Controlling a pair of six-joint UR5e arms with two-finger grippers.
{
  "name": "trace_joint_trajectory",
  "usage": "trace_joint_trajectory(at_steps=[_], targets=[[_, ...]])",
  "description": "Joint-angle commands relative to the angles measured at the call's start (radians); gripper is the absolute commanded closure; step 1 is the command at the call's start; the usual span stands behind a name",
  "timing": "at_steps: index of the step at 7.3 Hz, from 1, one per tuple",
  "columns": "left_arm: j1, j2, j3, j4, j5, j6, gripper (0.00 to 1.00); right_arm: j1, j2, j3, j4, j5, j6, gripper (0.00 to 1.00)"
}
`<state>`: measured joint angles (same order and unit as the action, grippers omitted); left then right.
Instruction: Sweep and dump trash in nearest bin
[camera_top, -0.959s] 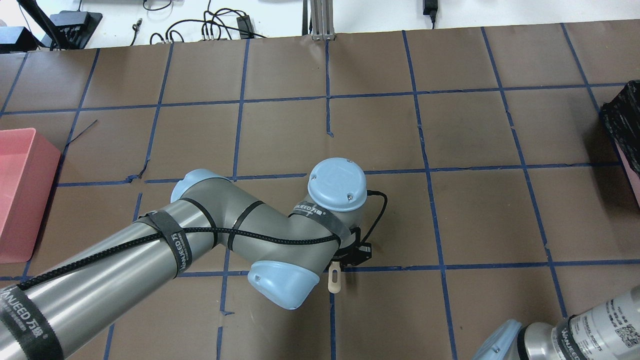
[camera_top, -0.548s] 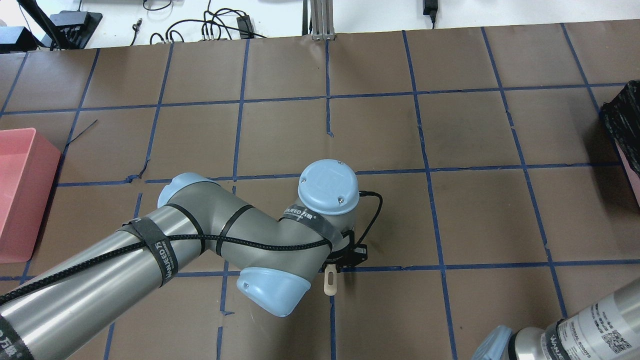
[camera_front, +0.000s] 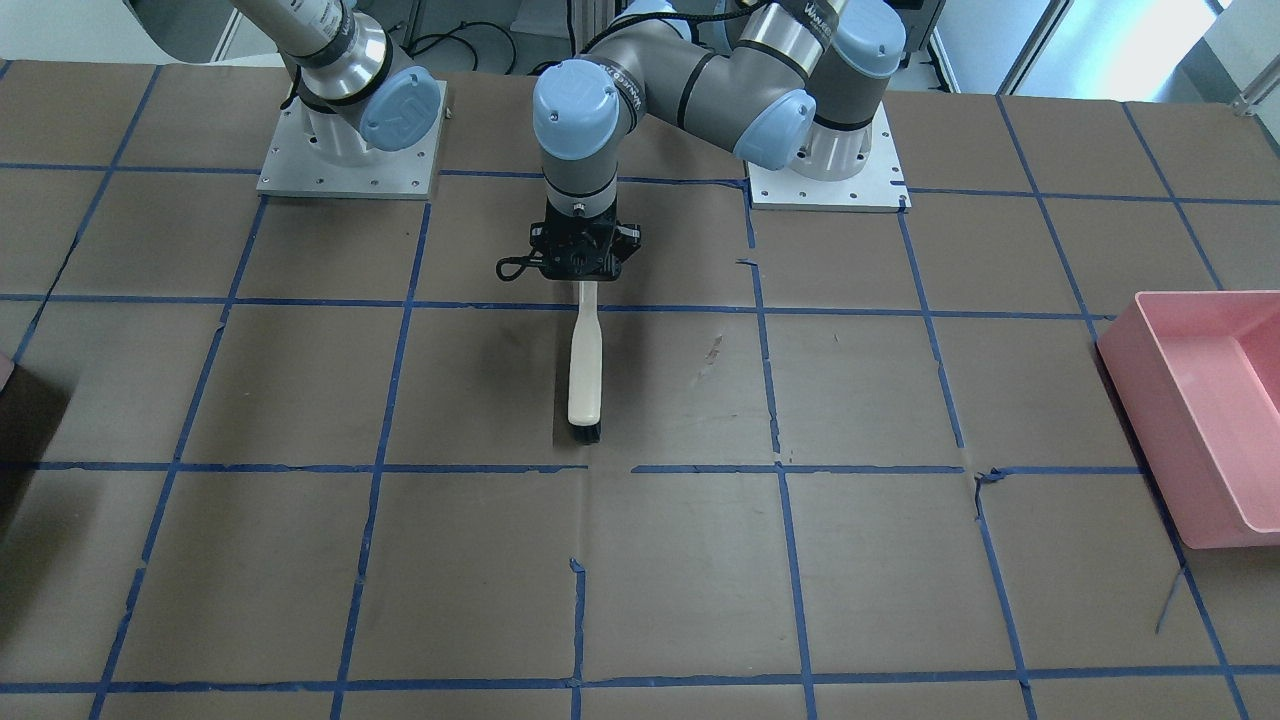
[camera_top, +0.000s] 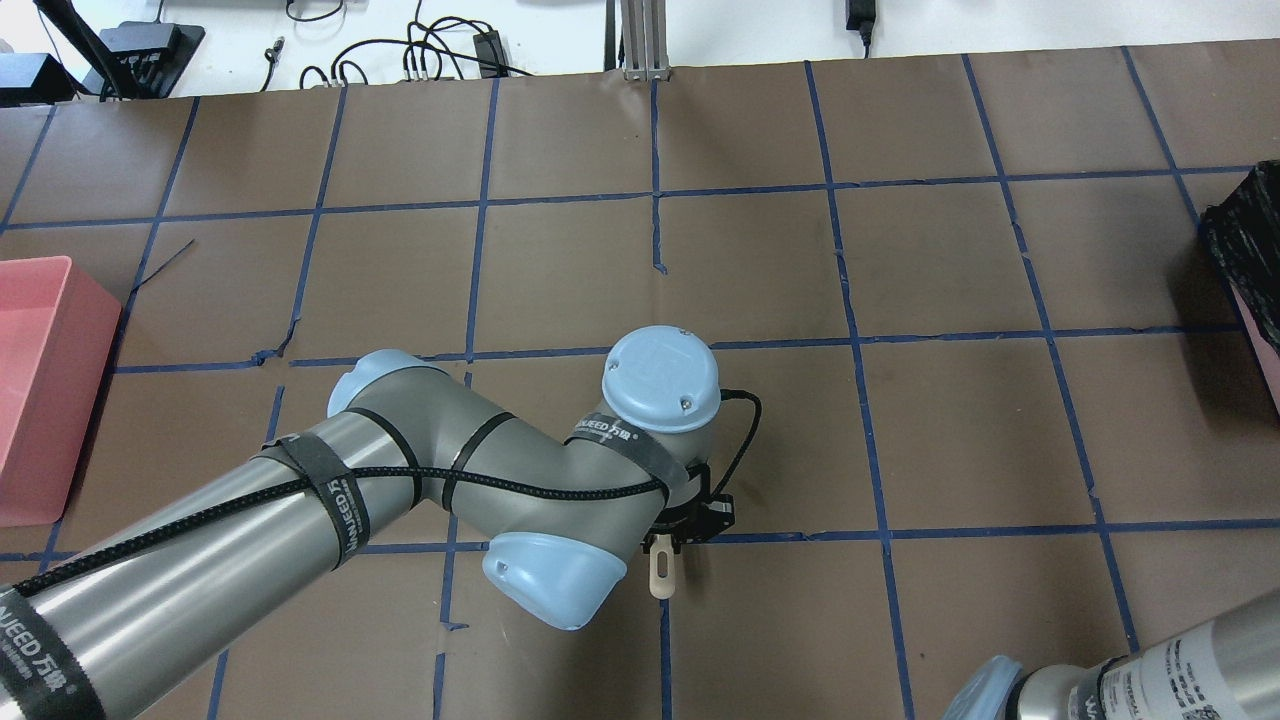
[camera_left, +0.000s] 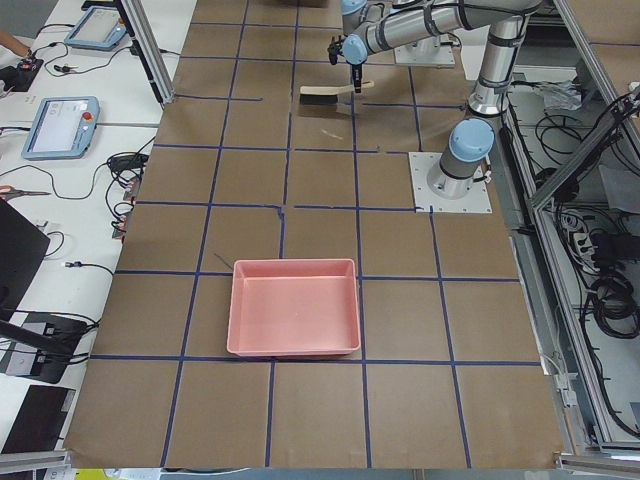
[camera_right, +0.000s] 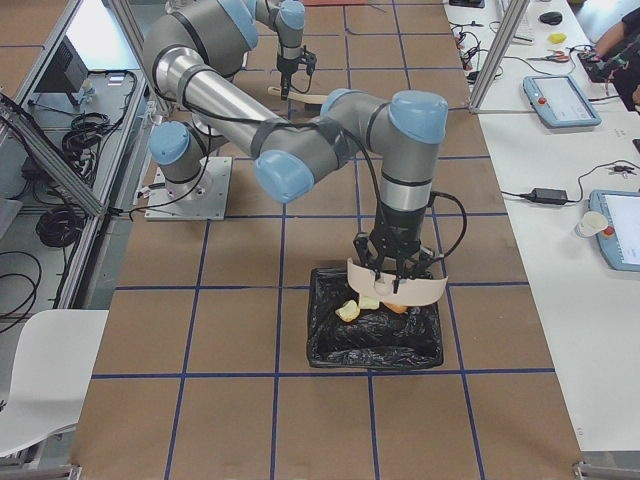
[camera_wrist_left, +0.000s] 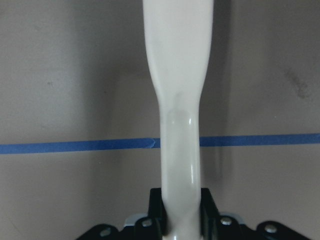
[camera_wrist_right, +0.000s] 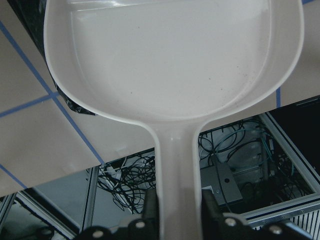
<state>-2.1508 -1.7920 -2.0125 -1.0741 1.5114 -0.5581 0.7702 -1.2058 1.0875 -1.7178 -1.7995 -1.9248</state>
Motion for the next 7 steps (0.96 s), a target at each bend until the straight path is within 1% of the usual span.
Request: trace_joint_trajectory(at_steps=[1, 2, 3, 4, 5, 6, 7], targets=[[-0.001, -0.021, 0.003, 0.005, 0.009, -0.003, 0.66, 0.041, -0.156, 0.177, 0.093, 0.155, 0.267, 1.0], [-0.001, -0.018, 0.003, 0.002, 0.012, -0.002, 0.36, 0.067, -0.244, 0.292, 0.093, 0.191, 0.409, 1.0], [-0.001, -0.02, 0.005, 0.002, 0.013, -0.002, 0.24, 0.11, -0.312, 0.387, 0.09, 0.222, 0.56, 1.0], [-0.001, -0.018, 0.005, 0.002, 0.016, -0.002, 0.24, 0.147, -0.351, 0.444, 0.096, 0.259, 0.739, 1.0], [-0.001, -0.017, 0.009, 0.002, 0.015, -0.003, 0.24, 0.208, -0.369, 0.483, 0.098, 0.317, 0.927, 1.0], [-0.001, -0.017, 0.011, 0.002, 0.015, -0.003, 0.22, 0.294, -0.367, 0.536, 0.068, 0.342, 1.095, 1.0], [-0.001, -0.009, 0.017, 0.006, 0.015, -0.002, 0.21, 0.367, -0.353, 0.561, -0.01, 0.357, 1.285, 1.0]])
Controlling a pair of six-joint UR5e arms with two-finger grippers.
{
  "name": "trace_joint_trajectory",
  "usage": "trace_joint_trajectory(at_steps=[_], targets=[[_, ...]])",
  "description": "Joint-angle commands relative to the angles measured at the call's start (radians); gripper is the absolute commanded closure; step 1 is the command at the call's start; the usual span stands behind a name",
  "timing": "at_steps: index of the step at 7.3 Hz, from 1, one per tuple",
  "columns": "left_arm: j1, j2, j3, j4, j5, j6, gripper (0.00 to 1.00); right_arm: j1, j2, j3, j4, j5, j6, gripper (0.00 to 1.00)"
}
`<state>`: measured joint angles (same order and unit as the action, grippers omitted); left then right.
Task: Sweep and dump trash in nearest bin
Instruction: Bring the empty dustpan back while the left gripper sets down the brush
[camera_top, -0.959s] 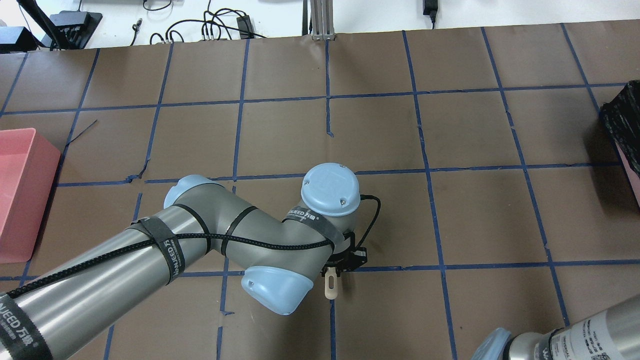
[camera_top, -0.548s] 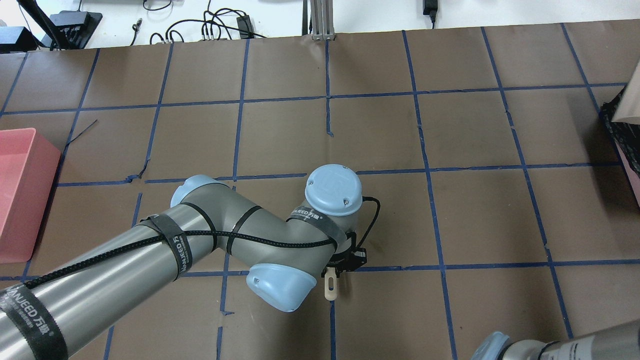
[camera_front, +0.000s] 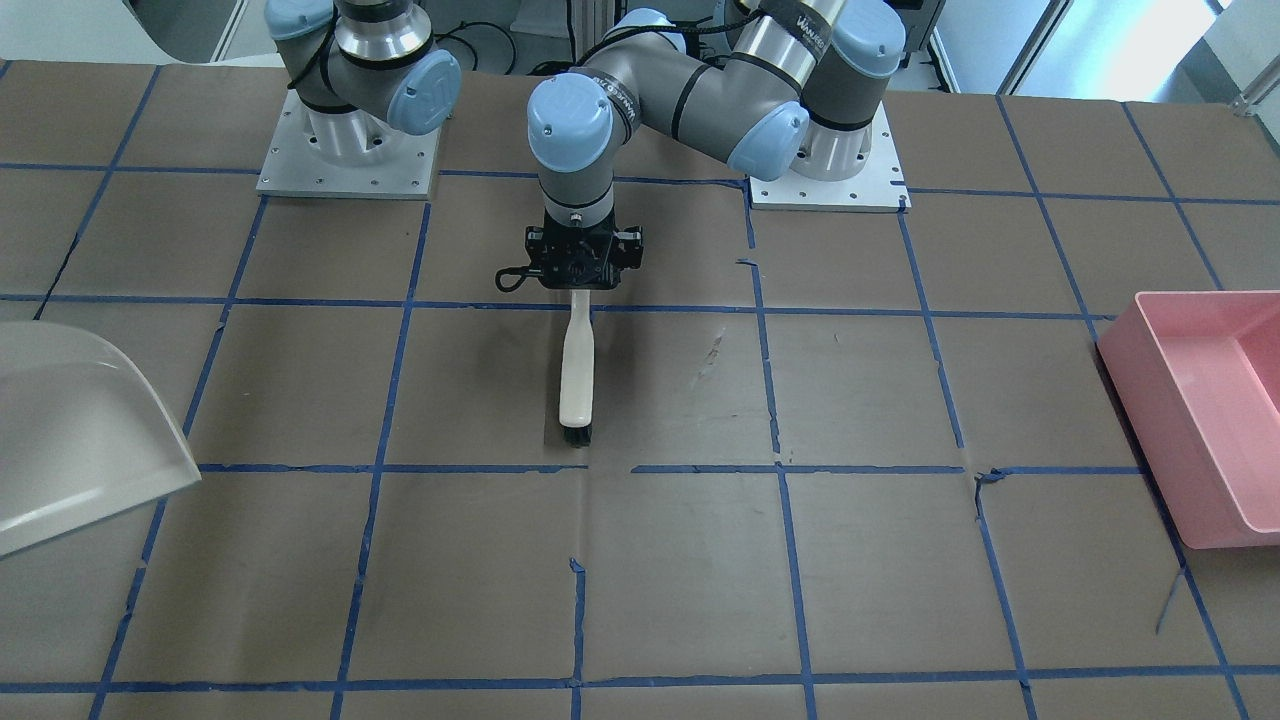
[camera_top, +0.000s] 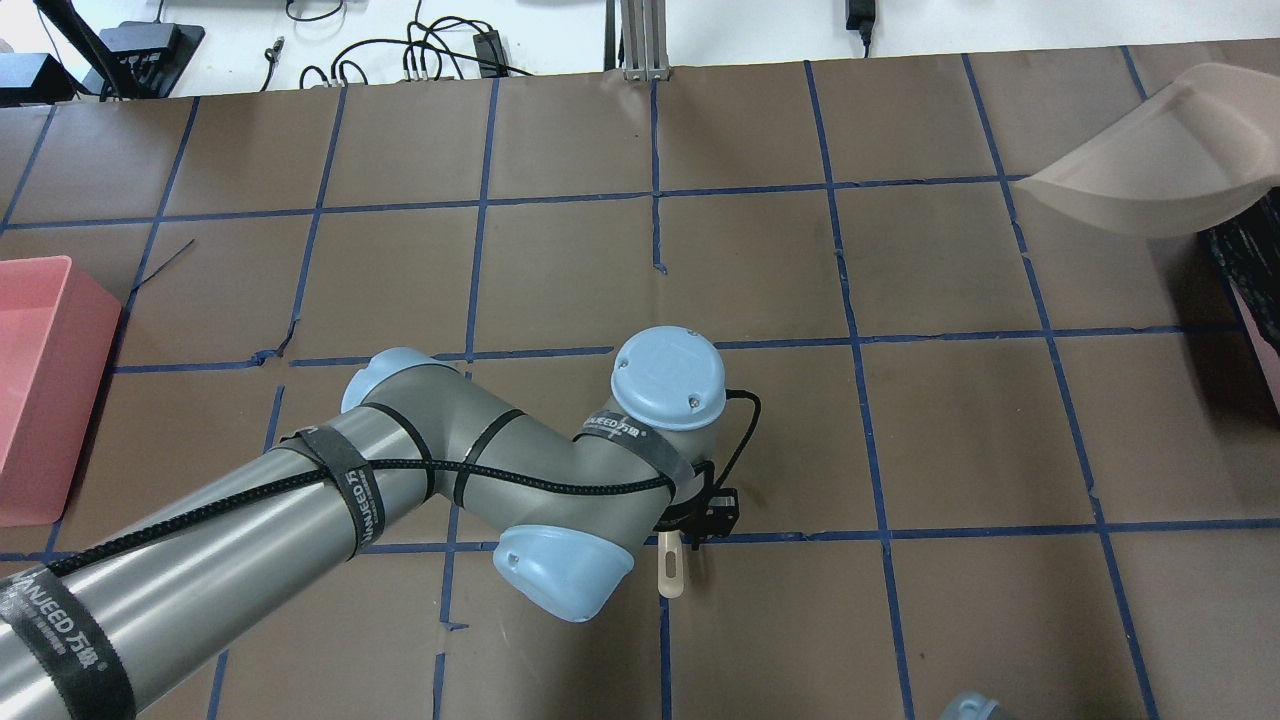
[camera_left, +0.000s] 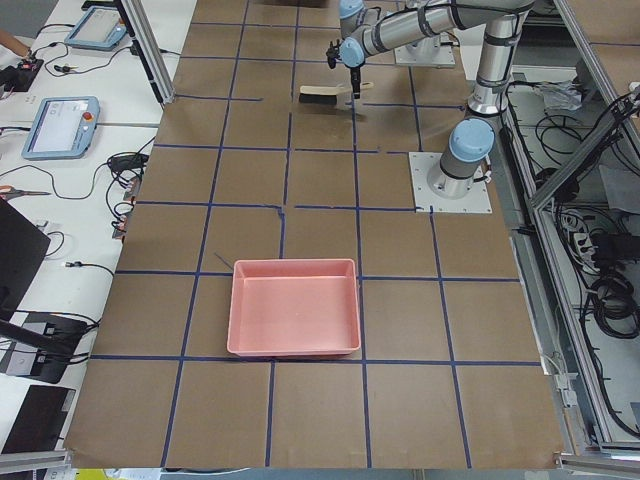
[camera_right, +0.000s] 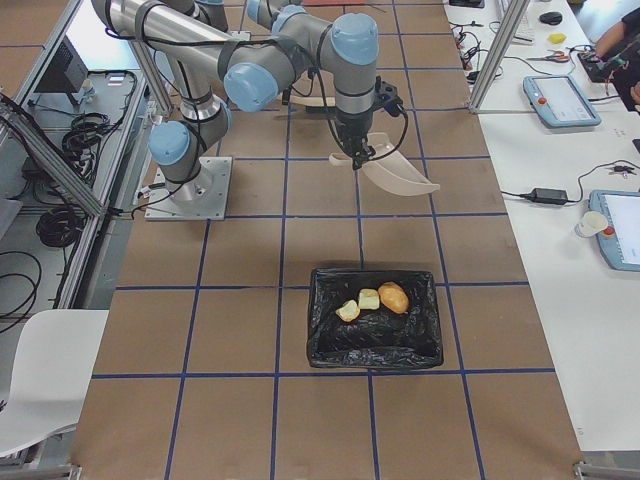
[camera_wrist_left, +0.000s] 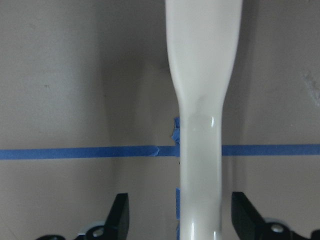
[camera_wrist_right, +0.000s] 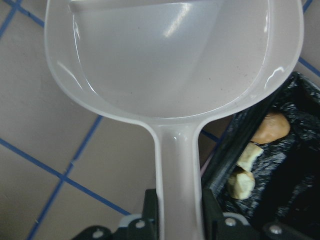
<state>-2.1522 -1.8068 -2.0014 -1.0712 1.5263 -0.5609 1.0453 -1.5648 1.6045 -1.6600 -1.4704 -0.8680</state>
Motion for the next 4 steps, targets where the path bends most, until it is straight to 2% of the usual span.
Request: trace_joint_trajectory(at_steps=[1, 3, 4], targets=[[0.003, 0.032, 0.015, 0.002, -0.011, 0.003, 0.13, 0.161, 0.026, 0.048, -0.085, 0.032, 0.335, 1.0], [0.067, 0.076, 0.041, -0.012, -0.002, 0.021, 0.06, 0.32, 0.124, 0.049, -0.247, 0.03, 0.552, 1.0], [0.136, 0.113, 0.042, -0.013, -0.008, 0.021, 0.0, 0.438, 0.205, 0.049, -0.376, 0.015, 0.66, 1.0]])
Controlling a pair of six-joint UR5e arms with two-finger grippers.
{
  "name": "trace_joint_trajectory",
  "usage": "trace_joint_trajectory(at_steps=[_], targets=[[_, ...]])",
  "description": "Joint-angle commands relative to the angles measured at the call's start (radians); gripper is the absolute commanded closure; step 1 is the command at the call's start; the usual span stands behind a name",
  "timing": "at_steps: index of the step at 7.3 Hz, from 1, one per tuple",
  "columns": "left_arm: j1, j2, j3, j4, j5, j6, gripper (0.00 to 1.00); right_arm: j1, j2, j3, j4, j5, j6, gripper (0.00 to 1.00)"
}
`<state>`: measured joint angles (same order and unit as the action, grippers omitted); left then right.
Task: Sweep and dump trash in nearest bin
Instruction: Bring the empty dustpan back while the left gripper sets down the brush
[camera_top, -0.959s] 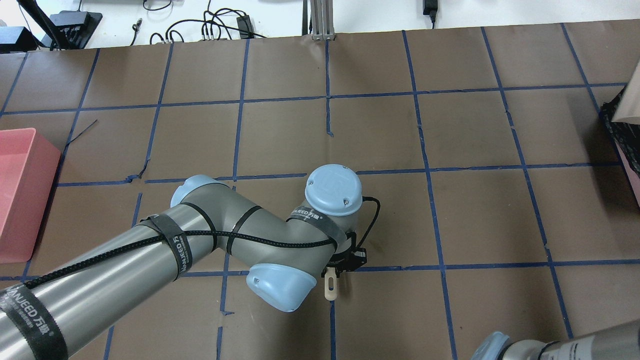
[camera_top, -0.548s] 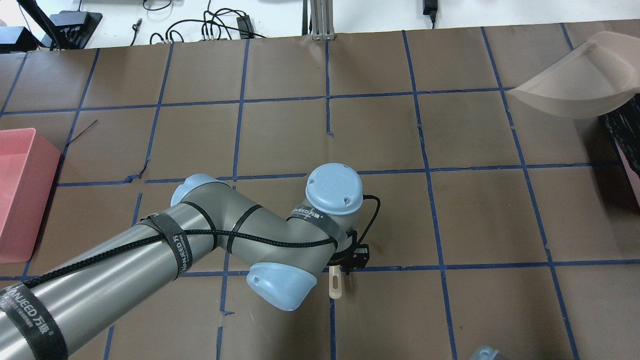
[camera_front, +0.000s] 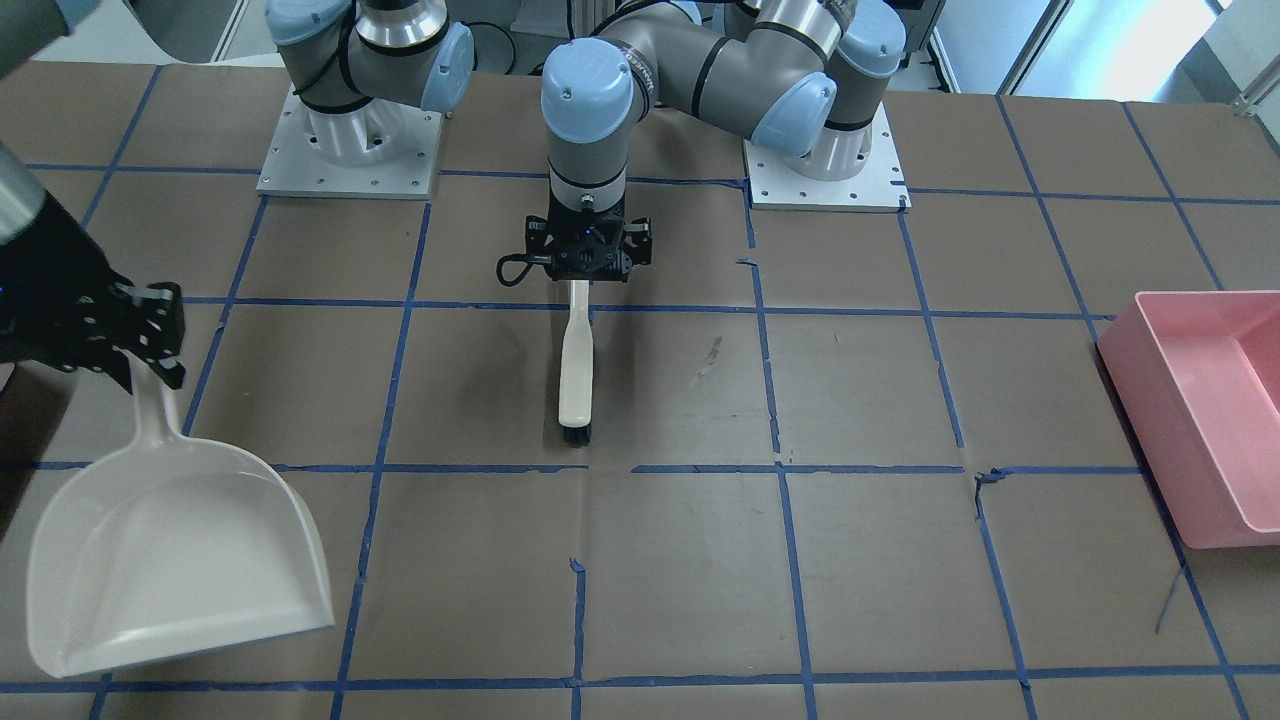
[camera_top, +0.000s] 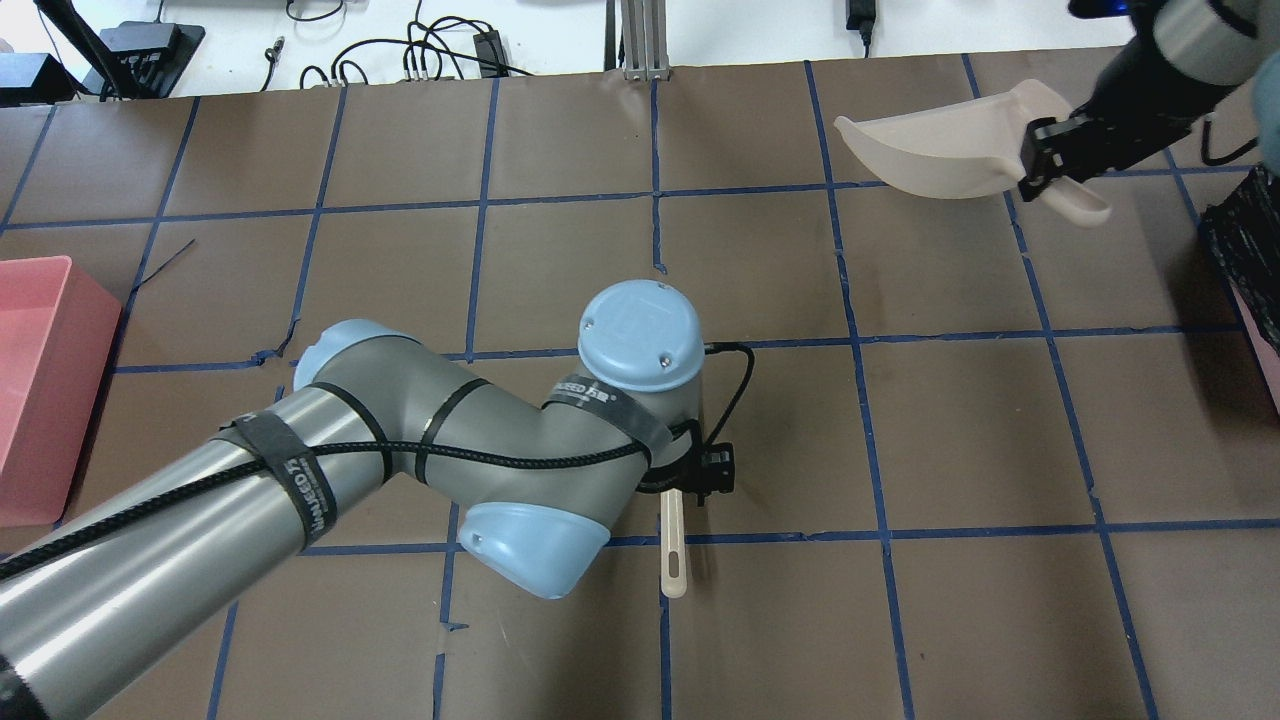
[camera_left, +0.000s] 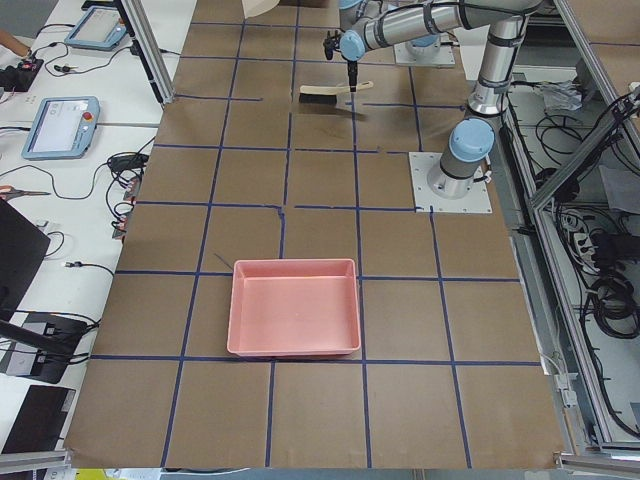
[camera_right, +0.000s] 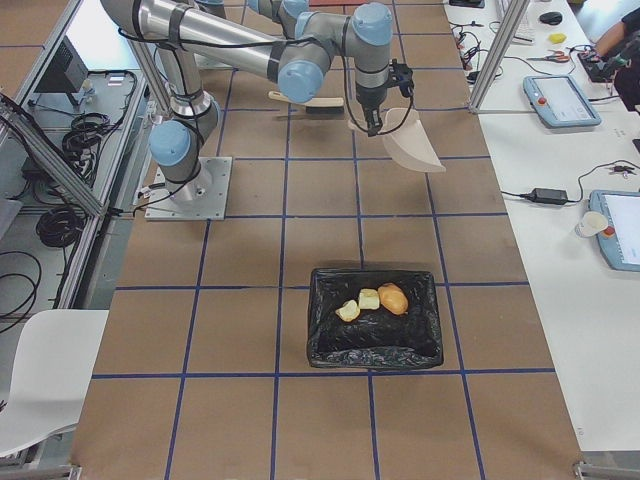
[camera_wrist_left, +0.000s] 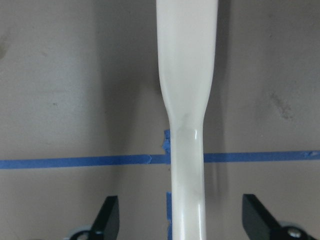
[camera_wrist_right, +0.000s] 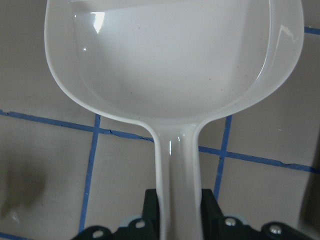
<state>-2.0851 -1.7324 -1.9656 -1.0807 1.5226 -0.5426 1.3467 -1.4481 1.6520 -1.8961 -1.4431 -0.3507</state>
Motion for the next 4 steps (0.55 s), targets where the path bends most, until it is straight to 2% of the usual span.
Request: trace_joint_trajectory(at_steps=[1, 3, 4], targets=[[0.12, 0.06, 0.008, -0.013, 0.001, 0.051, 0.0, 0.231, 0.168, 0.0, -0.252, -0.02, 0.248, 1.0], [0.228, 0.106, 0.01, -0.039, 0.005, 0.187, 0.0, 0.372, 0.236, -0.006, -0.317, -0.016, 0.286, 1.0], [0.305, 0.146, 0.014, -0.088, 0.005, 0.31, 0.0, 0.415, 0.271, -0.001, -0.398, -0.016, 0.35, 1.0]])
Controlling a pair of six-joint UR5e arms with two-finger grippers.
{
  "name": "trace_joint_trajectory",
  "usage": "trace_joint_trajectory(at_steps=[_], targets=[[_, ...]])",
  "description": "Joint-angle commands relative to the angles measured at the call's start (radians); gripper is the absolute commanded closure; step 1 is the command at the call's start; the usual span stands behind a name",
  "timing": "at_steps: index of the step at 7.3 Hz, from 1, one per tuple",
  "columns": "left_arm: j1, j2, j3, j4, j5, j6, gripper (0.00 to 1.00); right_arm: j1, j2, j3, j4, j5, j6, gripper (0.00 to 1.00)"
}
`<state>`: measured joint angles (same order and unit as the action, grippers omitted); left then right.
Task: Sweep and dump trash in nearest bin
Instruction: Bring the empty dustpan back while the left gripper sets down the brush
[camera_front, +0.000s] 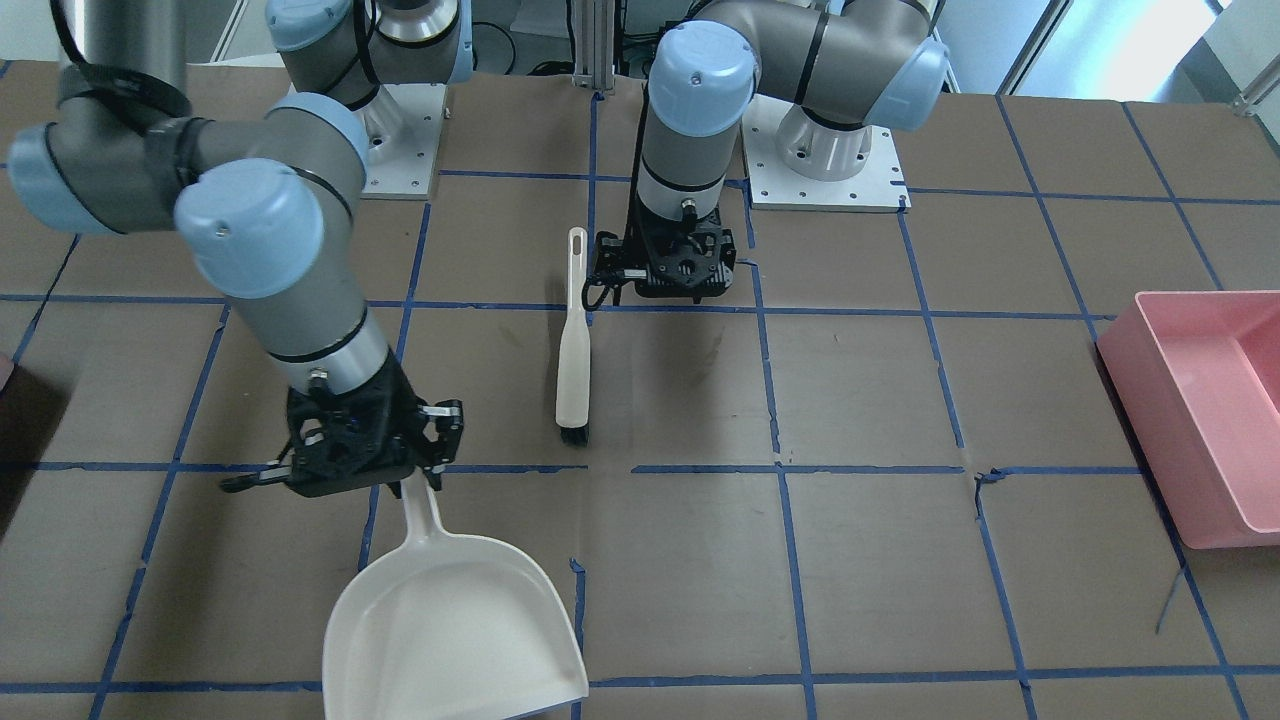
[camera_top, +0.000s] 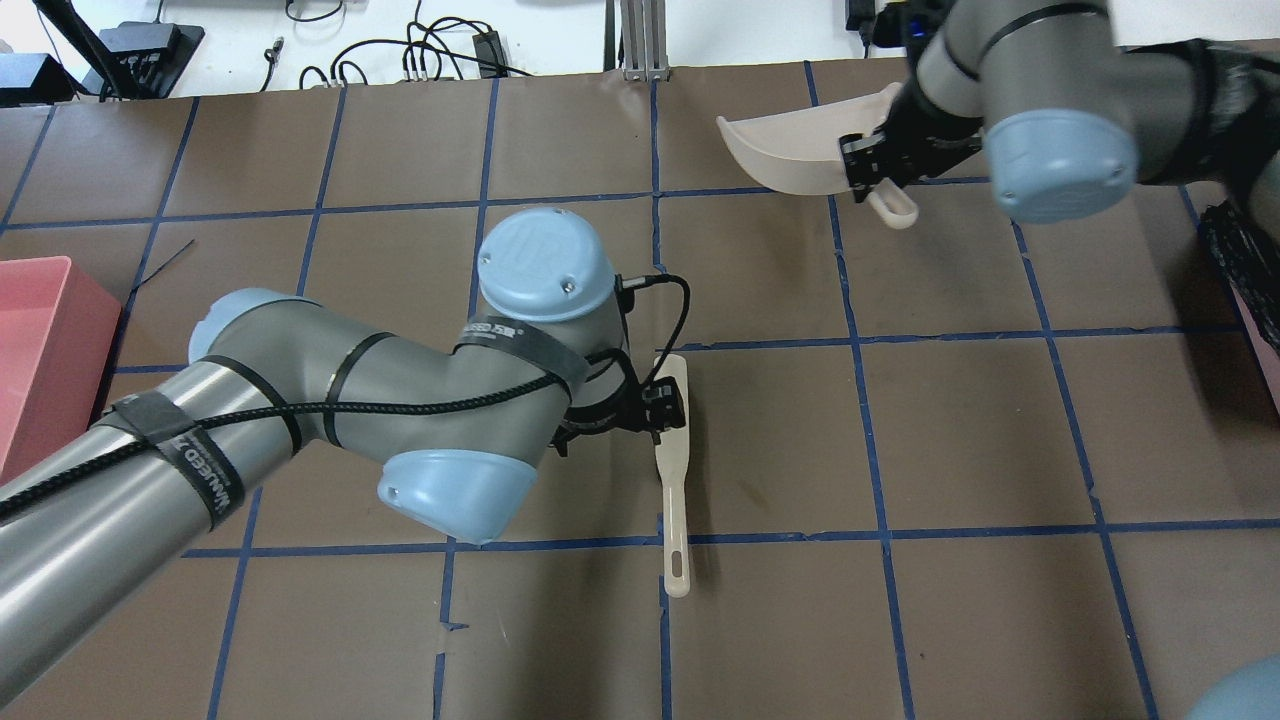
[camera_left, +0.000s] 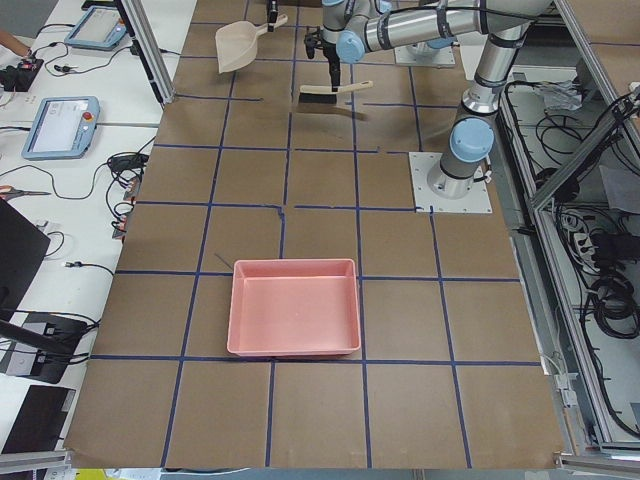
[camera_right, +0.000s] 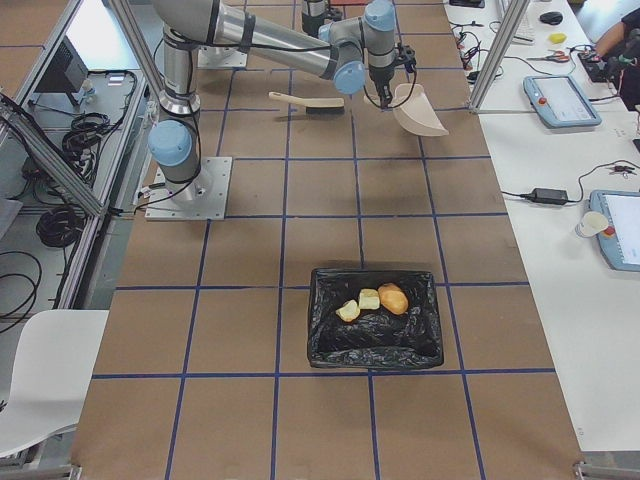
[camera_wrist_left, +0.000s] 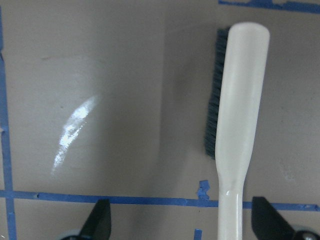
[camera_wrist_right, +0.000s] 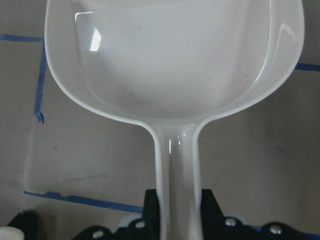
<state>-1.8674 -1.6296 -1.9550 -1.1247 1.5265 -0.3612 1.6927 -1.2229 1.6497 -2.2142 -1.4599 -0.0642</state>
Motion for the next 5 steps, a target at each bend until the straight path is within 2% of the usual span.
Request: trace_joint_trajectory(at_steps=[1, 2, 4, 5], targets=[[0.152, 0.077, 0.03, -0.125, 0.021, 0.215, 0.0, 0.115, 0.096, 0.001, -0.122, -0.005, 0.116, 1.0], [0.19, 0.091, 0.098, -0.211, 0.084, 0.276, 0.0, 0.16, 0.123, -0.008, -0.133, -0.043, 0.138, 1.0], [0.203, 0.064, 0.342, -0.446, 0.084, 0.285, 0.0, 0.177, 0.125, 0.004, -0.127, -0.065, 0.182, 1.0], [0.195, 0.063, 0.407, -0.495, 0.084, 0.288, 0.0, 0.185, 0.125, 0.004, -0.117, -0.086, 0.275, 0.98]])
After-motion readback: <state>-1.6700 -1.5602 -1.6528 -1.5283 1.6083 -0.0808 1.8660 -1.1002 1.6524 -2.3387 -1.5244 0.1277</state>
